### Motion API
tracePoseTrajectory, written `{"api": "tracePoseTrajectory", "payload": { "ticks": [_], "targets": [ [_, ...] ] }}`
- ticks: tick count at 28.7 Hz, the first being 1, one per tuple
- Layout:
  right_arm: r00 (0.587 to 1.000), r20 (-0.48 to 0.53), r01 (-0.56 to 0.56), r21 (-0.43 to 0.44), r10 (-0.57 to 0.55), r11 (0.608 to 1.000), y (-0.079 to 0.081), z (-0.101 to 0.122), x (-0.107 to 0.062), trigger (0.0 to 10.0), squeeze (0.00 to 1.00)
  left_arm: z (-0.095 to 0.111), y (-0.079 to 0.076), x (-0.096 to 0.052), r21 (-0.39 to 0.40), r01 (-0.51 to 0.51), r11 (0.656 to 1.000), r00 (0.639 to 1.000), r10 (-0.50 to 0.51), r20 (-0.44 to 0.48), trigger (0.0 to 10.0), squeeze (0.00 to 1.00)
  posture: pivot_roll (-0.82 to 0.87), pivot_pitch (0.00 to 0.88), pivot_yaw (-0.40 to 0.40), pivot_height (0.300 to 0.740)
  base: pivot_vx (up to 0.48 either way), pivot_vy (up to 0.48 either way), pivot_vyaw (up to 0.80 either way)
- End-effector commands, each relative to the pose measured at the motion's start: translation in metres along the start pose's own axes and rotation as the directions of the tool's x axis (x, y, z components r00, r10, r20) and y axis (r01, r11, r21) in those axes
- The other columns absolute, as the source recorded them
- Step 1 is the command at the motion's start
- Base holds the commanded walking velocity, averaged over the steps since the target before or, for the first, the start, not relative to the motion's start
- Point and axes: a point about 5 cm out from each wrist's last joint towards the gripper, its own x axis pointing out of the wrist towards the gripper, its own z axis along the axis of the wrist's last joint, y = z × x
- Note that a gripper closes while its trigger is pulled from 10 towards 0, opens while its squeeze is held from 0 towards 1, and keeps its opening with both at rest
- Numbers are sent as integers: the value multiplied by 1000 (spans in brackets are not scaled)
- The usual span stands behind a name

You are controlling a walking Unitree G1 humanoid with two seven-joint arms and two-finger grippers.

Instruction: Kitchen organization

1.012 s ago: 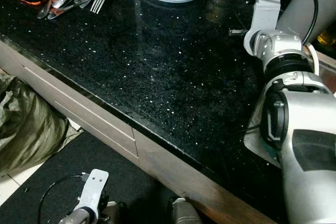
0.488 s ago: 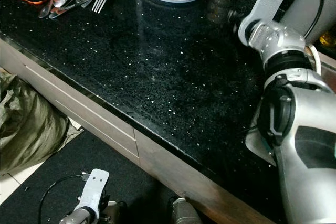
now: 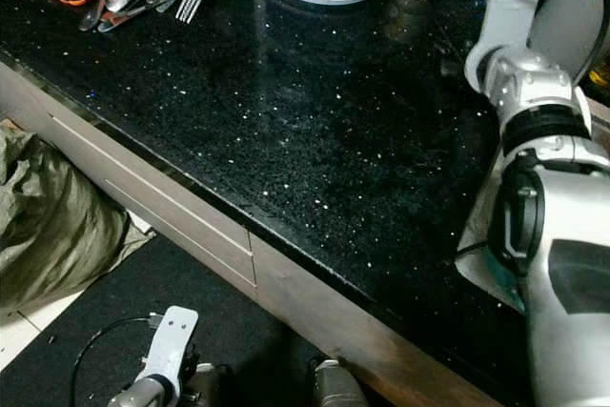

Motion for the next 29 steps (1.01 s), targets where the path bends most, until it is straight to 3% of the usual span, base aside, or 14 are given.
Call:
{"api": "tracePoseTrajectory", "payload": {
  "ticks": [1,5,12,19,20,21,22,29],
  "targets": [
    [998,-53,34,24,-33,999,-11,-12,-2,10000,0,-16,-5,-4,-12,13,1000,998,-14,-58,10000,0,88,280,-112,740,0,0,0],
    [981,-193,38,61,-26,997,-17,-36,-5,10000,0,-17,-4,-5,-12,9,1000,998,-10,-60,10000,0,85,281,-110,740,0,0,0],
    [971,-241,25,78,-5,997,-17,-45,-6,10000,0,-17,-3,-5,-11,8,1000,998,-9,-58,10000,0,85,282,-109,740,0,0,0],
    [954,-297,-31,40,42,999,-12,-52,-6,10000,0,-16,-3,-5,-8,10,1000,998,-10,-56,10000,0,82,276,-109,740,0,0,0],
    [948,-314,-50,22,54,999,-11,-54,-6,7961,0,-16,-3,-5,-7,9,1000,998,-10,-55,10000,0,82,276,-109,740,0,0,0],
    [948,-314,-50,22,54,999,-11,-54,-6,7961,0,-16,-3,-5,-7,9,1000,998,-10,-55,10000,0,82,276,-109,740,0,0,0],
    [941,-332,-68,3,65,998,-10,-57,-6,0,0,-16,-3,-5,-8,8,1000,998,-9,-55,10000,0,80,274,-111,740,0,0,0],
    [919,-381,-123,-40,98,992,-5,-65,-7,0,0,-16,-4,-4,-9,8,1000,999,-8,-52,10000,0,78,270,-115,740,0,0,0]
  ]
}}
